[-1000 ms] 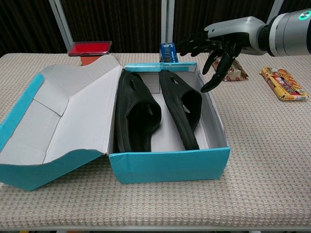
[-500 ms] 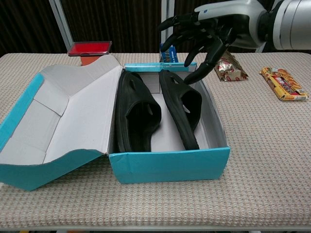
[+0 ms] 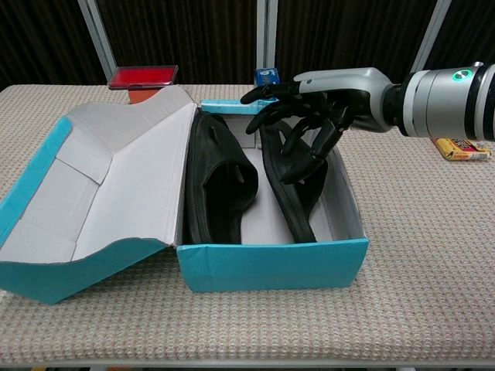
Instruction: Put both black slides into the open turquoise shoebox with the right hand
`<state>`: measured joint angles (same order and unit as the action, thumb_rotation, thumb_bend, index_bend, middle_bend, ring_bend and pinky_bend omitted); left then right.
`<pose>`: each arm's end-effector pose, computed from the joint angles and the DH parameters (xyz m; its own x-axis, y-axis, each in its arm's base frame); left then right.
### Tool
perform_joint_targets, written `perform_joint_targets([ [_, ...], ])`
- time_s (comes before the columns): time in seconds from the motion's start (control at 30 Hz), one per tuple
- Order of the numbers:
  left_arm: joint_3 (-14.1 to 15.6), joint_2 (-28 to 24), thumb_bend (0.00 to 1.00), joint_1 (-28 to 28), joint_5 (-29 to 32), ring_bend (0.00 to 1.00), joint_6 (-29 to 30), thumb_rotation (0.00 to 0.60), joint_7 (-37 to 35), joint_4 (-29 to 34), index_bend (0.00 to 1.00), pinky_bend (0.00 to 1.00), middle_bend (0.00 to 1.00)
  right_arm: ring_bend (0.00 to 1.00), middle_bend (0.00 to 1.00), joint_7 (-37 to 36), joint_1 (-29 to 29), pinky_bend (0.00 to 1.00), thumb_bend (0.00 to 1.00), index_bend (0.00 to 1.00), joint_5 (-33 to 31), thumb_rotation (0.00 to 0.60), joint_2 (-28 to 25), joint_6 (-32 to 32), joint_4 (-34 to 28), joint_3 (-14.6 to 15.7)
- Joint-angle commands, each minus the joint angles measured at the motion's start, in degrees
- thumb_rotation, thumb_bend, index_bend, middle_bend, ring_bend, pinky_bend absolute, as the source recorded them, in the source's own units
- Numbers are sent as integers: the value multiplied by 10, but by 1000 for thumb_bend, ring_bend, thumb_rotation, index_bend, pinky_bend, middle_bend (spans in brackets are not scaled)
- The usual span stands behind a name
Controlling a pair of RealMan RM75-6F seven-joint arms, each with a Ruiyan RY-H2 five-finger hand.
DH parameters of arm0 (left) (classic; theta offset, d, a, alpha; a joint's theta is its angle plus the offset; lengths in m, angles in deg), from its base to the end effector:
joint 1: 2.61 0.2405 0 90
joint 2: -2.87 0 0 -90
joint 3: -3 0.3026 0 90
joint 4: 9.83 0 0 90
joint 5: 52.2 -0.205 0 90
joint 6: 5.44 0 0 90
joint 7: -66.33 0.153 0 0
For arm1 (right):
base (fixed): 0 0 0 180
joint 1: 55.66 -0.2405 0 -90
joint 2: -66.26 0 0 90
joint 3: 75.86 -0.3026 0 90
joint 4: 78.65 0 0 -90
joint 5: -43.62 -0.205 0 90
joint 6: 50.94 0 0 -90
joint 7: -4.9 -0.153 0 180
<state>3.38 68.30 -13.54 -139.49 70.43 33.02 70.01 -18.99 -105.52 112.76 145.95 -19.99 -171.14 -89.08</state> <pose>-0.3840 0.2235 0.1703 0.0373 0.1800 0.9830 0.9993 -0.0138 -0.0353 -0.1227 -0.3761 -0.0093 -0.0037 -0.7367 0.6763 -0.9433 -0.2219 -0.2469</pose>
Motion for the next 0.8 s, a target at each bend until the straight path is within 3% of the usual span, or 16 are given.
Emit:
perform_joint_targets([
  [0.03,0,0,40,0,0,124,1,600,0,0,185,186,216,60,169,-9,-2,283,0,0,3,600,10,-7,15,4],
  [0.33,-2,-2,41,1,-2,124,7,600,7,8,185,186,216,60,170,-45,21,283,0,0,68,600,-47,55,-65,-25],
  [0.5,-3,-5,41,-1,-4,124,9,600,20,21,185,185,216,60,167,-30,50,283,0,0,112,600,-102,111,-112,-21],
  [0.53,-4,-6,41,-1,-3,124,9,600,23,25,185,185,216,60,162,-6,59,283,0,0,120,600,-112,130,-116,-17],
  [0.63,-7,-8,40,-3,-1,123,7,600,35,36,185,185,216,56,161,167,110,256,0,0,123,600,-120,248,-115,-6],
  [0.73,-8,-9,40,-4,1,124,8,600,50,41,185,185,216,15,148,427,181,177,0,0,157,600,-69,424,-88,17],
  [0.8,-10,-9,41,-5,3,123,8,600,58,41,185,186,216,0,109,510,216,127,0,0,172,600,-48,486,-74,37],
])
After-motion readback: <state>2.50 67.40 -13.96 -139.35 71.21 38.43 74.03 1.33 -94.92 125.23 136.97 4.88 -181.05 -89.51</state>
